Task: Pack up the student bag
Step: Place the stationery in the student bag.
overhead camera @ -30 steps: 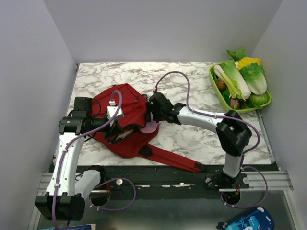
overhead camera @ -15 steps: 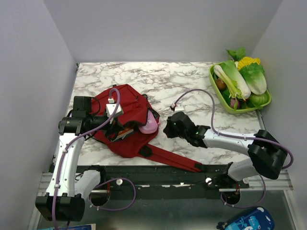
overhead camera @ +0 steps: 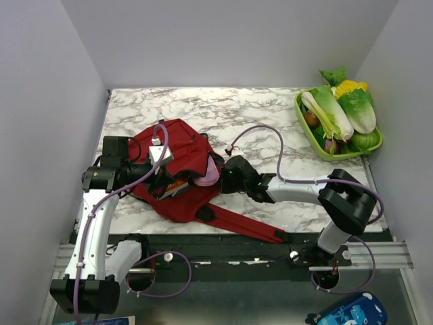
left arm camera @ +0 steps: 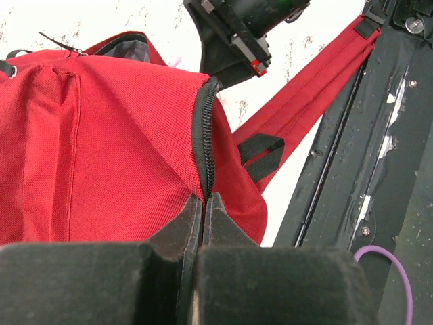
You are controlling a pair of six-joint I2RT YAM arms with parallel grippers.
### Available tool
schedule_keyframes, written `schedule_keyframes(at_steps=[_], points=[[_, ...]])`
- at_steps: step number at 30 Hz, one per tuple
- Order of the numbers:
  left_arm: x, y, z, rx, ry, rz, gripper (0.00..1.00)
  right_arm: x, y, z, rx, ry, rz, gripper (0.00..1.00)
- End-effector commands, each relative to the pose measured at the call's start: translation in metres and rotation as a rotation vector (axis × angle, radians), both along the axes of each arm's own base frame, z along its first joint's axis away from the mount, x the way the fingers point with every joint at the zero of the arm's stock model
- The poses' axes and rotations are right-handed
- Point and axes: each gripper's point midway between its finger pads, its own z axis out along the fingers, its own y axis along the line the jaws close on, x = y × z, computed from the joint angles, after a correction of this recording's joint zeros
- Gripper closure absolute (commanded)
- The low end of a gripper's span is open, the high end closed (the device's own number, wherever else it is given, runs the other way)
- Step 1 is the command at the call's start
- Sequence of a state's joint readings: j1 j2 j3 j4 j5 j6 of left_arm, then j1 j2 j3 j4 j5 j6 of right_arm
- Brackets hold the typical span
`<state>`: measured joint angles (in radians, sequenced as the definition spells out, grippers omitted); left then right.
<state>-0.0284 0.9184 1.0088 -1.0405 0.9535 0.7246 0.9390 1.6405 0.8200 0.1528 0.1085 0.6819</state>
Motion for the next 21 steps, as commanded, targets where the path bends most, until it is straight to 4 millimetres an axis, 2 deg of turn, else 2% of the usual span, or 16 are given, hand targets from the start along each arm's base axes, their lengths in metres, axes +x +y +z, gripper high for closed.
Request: schedule_keyframes(at_steps=[1,3,7,8,11,12,14,15,17,18,19,20,21], points=[[-0.006,-0.004,0.011,-0.018,-0.038,-0.029,0.98,0.017,0.027,0.017,0.087,-0.005,-0.042,0.99],[-0.006,-0.004,0.009,-0.017,-0.032,-0.028,0.98,0.022,0.033,0.011,0.082,0.003,-0.050,0.99],[-0.009,-0.004,0.007,-0.017,-0.030,-0.038,0.98,0.036,0.043,0.014,0.080,-0.022,-0.075,0.99],[-0.011,-0.004,0.006,-0.017,-0.027,-0.041,0.98,0.047,0.047,0.023,0.092,-0.056,-0.096,0.99],[-0.014,-0.004,0.004,-0.008,-0.020,-0.048,0.98,0.065,0.049,0.025,0.065,-0.107,-0.143,0.99],[-0.015,-0.003,0.003,0.000,-0.026,-0.052,0.98,0.073,0.056,0.034,0.074,-0.124,-0.158,0.99],[-0.016,-0.002,0.003,0.005,-0.022,-0.054,0.98,0.081,0.060,0.025,0.042,-0.122,-0.169,0.99],[-0.016,-0.002,0.002,0.008,-0.023,-0.056,0.98,0.088,0.070,0.036,0.066,-0.134,-0.169,0.99],[-0.018,-0.002,0.002,0.011,-0.020,-0.059,0.98,0.091,0.077,0.026,0.047,-0.116,-0.162,0.98],[-0.018,-0.001,0.002,0.014,-0.023,-0.059,0.98,0.091,0.082,0.025,0.051,-0.104,-0.148,0.97],[-0.018,-0.001,0.002,0.015,-0.024,-0.059,0.98,0.094,0.088,0.028,0.059,-0.102,-0.140,0.89],[-0.018,-0.001,0.001,0.018,-0.023,-0.060,0.98,0.089,0.087,0.012,0.017,-0.069,-0.128,0.82],[-0.018,-0.001,0.002,0.019,-0.028,-0.060,0.98,0.087,0.086,0.005,-0.004,-0.047,-0.119,0.75]])
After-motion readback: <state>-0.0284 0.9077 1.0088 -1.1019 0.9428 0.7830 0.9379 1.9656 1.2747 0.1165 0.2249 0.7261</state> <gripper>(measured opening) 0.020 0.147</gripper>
